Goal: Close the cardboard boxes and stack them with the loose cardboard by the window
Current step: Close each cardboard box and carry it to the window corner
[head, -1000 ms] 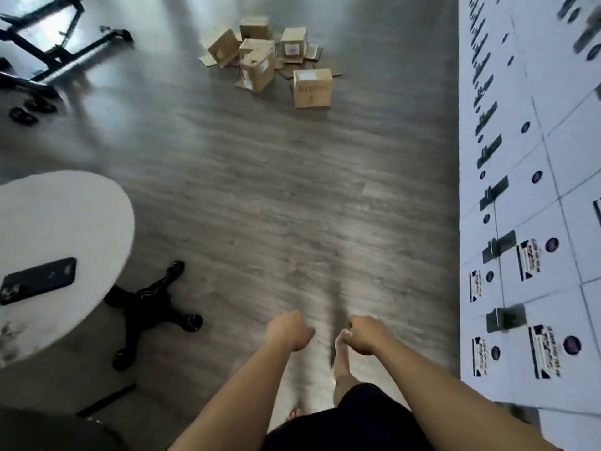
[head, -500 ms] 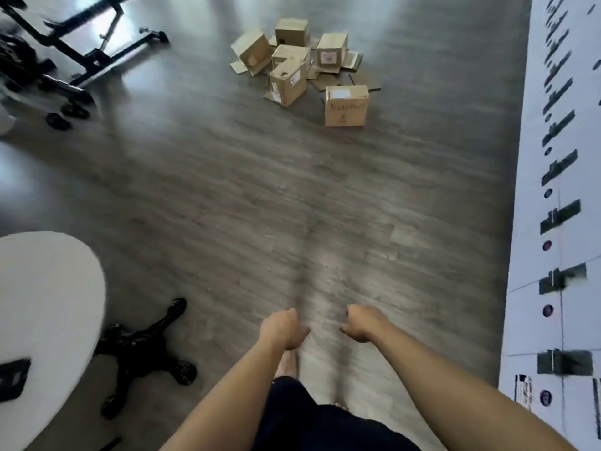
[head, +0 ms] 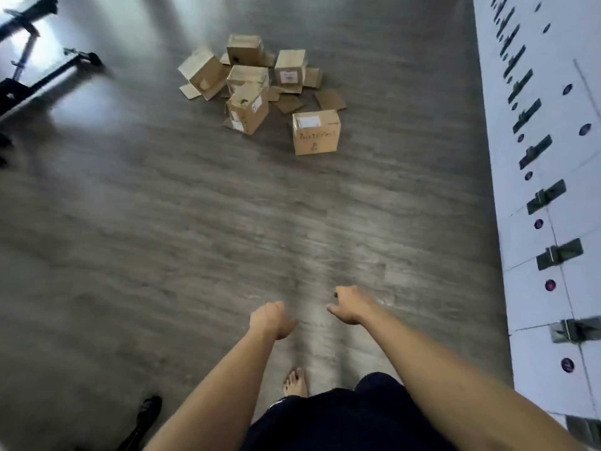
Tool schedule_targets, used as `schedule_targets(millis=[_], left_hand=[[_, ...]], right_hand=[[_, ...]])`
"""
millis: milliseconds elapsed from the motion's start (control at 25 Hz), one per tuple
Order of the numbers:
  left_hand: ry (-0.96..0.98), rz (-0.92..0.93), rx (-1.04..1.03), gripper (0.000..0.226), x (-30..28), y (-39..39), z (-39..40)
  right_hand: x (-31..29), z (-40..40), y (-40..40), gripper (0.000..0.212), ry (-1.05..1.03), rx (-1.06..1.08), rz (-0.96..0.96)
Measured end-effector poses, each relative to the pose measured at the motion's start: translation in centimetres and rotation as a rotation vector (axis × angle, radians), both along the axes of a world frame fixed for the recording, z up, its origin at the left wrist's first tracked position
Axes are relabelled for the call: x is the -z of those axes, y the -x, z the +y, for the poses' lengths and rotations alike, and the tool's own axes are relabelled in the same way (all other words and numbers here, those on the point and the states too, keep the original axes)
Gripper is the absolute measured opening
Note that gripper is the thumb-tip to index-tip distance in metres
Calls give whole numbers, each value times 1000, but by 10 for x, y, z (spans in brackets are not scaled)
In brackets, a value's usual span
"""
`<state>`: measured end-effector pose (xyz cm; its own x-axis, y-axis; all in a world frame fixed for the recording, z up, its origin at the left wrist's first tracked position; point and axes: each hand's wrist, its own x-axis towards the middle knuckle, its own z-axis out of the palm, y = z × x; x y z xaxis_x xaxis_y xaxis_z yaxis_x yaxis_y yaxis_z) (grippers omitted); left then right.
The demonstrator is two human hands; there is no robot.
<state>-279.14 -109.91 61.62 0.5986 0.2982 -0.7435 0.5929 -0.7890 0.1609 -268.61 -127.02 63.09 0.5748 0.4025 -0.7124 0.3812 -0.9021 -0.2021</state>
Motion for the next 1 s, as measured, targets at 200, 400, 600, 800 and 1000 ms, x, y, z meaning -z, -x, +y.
schedule_targets(millis=[200,400,600,800,1000], left_hand=[[-16,-1,31,46,9,-120,44],[-4,21,9,45,15,-254,72],[14,-62,-76,50,2,-394,109],[42,-37,-81,51,12,-492,154],[15,34,72,48,20,-602,226]], right_hand=[[16,43,-108,51,57,-20,24],[23,72,-265,52,42,-5,20],[16,112,-412,45,42,13,4],[23,168,-508,46,46,29,31],[23,223,-599,52,69,83,45]])
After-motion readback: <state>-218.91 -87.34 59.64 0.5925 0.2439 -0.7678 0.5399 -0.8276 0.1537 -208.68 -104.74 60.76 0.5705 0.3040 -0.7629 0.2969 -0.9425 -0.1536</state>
